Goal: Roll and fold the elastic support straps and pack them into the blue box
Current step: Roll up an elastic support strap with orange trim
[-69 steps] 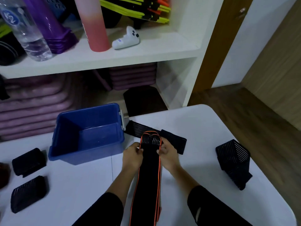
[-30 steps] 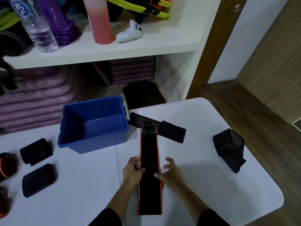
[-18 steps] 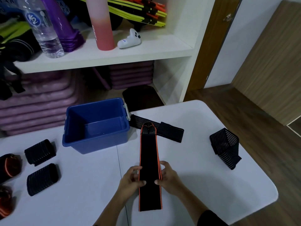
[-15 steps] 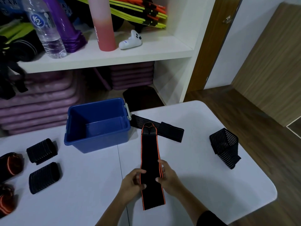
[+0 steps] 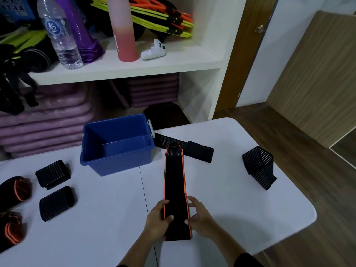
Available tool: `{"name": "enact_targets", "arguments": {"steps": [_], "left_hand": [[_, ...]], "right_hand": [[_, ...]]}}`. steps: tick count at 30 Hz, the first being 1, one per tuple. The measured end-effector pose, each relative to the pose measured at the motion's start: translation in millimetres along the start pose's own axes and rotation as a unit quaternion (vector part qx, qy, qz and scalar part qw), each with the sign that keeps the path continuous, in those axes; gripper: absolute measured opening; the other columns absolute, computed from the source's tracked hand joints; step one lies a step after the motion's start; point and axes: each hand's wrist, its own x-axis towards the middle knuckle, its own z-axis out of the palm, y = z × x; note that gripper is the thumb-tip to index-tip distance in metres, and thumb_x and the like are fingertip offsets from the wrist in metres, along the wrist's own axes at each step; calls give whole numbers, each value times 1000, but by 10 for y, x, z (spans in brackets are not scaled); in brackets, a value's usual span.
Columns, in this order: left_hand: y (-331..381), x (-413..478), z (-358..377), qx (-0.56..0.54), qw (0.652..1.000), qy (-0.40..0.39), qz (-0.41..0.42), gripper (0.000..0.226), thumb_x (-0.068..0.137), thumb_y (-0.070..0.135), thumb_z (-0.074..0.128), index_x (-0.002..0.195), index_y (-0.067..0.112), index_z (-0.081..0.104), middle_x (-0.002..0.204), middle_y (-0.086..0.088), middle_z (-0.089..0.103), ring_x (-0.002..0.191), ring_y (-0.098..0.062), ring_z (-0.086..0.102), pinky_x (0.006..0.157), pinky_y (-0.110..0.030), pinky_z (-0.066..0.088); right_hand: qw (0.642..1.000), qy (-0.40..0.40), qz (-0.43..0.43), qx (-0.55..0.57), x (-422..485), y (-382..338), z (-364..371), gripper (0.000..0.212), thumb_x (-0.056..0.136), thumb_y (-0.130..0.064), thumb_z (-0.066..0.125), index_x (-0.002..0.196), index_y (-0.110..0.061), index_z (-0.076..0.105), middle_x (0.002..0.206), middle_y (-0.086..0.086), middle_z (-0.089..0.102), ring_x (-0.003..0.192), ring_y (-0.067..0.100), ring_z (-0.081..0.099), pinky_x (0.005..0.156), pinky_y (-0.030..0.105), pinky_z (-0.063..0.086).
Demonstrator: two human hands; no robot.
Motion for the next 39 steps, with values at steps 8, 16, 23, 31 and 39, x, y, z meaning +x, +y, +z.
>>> {"name": "enact_targets", "arguments": {"steps": [8, 16, 23, 31, 39], "left_hand": [[-121, -147, 25, 75, 996, 10, 41, 60, 82, 10, 65, 133, 27, 41, 114, -2, 56, 101, -17, 58, 92, -24, 48], [-217, -313, 76, 206, 959, 74, 181, 22, 85, 14, 60, 106, 19, 60, 104, 7, 45, 101, -11, 52, 81, -11, 41], [-324, -376, 28, 253, 941, 9, 224, 45, 84, 38, 46, 124, 21, 54, 120, 4, 46, 109, -11, 41, 90, -15, 35], [-156, -262, -27, 165, 966, 96, 174, 30, 88, 17, 53, 118, 20, 59, 120, 2, 50, 111, -15, 47, 91, -18, 40], [411, 665, -295, 59, 991, 118, 27, 39, 88, 11, 56, 126, 12, 51, 125, -12, 58, 111, -27, 56, 91, -25, 42]], "right_hand": [[995, 78, -41, -37, -127, 75, 233, 70, 79, -15, 62, 141, -29, 31, 131, -1, 43, 87, 10, 46, 84, 29, 49], [977, 83, -159, -114, -262, 161, 287, 46, 79, -16, 56, 123, -31, 52, 125, -13, 39, 109, 7, 50, 91, 24, 48], [969, 12, -160, -189, -276, 154, 282, 63, 78, -52, 61, 131, -19, 50, 150, -5, 25, 135, 15, 33, 111, 32, 32], [979, 105, -139, -103, -213, 57, 213, 42, 84, -36, 48, 123, -21, 56, 126, -3, 49, 100, 11, 56, 92, 35, 49], [987, 152, -29, -44, 516, -257, -358, 41, 94, -22, 50, 134, -18, 44, 130, 4, 53, 107, 19, 58, 96, 31, 46]]}}
